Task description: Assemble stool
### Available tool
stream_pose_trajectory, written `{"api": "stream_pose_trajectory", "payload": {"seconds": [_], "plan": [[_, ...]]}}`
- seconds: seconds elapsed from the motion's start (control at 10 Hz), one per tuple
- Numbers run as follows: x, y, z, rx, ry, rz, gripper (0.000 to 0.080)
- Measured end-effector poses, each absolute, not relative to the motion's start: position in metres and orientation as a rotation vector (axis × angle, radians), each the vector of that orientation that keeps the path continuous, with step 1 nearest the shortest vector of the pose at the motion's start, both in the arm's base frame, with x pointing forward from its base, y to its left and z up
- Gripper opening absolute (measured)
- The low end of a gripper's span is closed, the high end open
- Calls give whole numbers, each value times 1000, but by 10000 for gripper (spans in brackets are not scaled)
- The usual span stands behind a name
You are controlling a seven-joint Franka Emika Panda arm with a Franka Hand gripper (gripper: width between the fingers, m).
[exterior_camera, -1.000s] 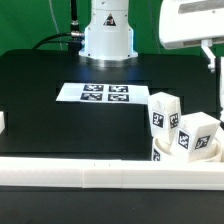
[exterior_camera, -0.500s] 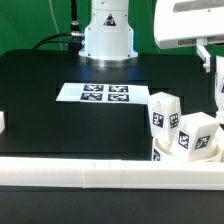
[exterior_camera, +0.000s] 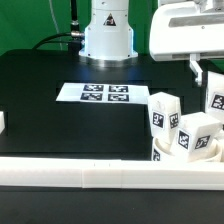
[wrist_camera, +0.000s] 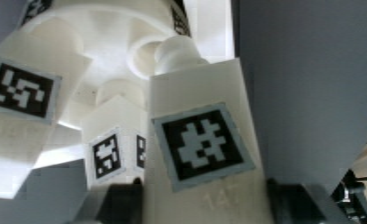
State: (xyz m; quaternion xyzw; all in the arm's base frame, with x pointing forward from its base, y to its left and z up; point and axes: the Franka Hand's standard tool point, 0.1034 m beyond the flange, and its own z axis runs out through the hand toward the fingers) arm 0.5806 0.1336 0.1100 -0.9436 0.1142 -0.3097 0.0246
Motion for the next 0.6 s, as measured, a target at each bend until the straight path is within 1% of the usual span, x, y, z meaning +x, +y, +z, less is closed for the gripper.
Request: {"api": "stream_pose_trajectory", "payload": {"seconds": [0.3,0.6], "plan": [[581,132,108,-2930,333,-958,324],[591,136,105,-2938,285,-994,324]]}}
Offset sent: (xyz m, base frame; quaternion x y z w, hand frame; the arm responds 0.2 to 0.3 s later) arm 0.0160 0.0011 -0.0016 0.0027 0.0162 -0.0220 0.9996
